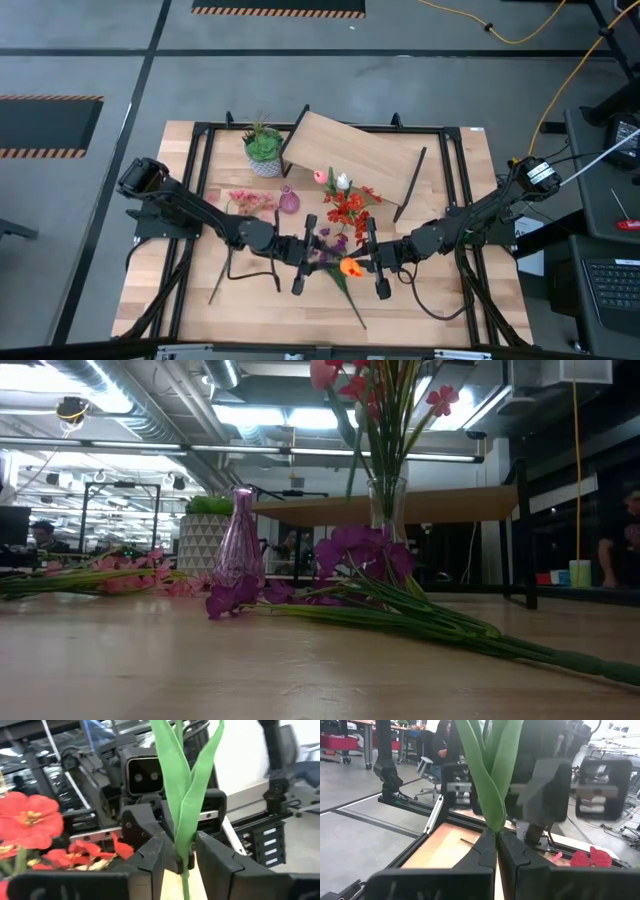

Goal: Pick and place flowers into a vace then onto a shelf
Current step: Put the orange flower into the transparent vase

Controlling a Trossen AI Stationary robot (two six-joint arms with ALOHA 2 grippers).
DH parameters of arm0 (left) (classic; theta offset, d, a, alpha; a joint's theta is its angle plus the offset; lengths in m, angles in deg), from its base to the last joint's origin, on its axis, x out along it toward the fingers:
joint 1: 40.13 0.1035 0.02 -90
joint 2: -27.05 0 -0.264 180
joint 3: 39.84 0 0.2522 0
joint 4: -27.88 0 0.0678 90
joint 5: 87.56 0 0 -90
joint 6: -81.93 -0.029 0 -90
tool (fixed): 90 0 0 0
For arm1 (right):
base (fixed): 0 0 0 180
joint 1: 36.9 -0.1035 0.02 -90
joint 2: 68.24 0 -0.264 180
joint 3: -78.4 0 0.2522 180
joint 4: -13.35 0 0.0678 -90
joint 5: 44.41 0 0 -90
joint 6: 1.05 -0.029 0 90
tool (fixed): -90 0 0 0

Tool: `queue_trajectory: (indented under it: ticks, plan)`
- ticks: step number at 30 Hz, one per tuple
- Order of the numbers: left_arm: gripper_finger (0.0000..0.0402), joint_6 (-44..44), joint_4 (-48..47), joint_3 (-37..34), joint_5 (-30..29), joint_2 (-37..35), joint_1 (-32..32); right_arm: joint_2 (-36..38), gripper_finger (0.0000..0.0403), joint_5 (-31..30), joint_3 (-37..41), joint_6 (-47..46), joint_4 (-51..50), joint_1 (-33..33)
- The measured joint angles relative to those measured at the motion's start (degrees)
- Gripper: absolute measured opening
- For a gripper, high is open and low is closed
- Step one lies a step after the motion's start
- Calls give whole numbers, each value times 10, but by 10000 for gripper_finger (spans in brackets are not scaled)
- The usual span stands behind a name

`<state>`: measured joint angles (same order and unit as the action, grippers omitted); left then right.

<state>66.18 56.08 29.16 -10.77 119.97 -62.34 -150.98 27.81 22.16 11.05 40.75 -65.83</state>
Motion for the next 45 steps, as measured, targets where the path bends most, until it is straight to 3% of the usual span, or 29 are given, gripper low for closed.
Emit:
queue_trajectory:
  ticks: [10,20,26,34,39,45]
  plan:
    - [112,5,-155,1,-70,-73,-49,9,0,-1,0,-2,-33,0]
    - [87,41,-290,1,-207,-124,-86,154,0,-10,0,-37,-187,-35]
    - [70,43,-327,1,-207,-124,-89,237,0,-103,11,-29,-267,-69]
    - [42,46,-387,0,-277,-125,-89,319,0,-212,92,-23,-246,-76]
    - [5,115,-471,0,-282,-138,-89,368,0,-216,132,31,-195,-76]
    - [2,146,-519,0,-308,-170,-86,425,0,-216,153,75,-192,-58]
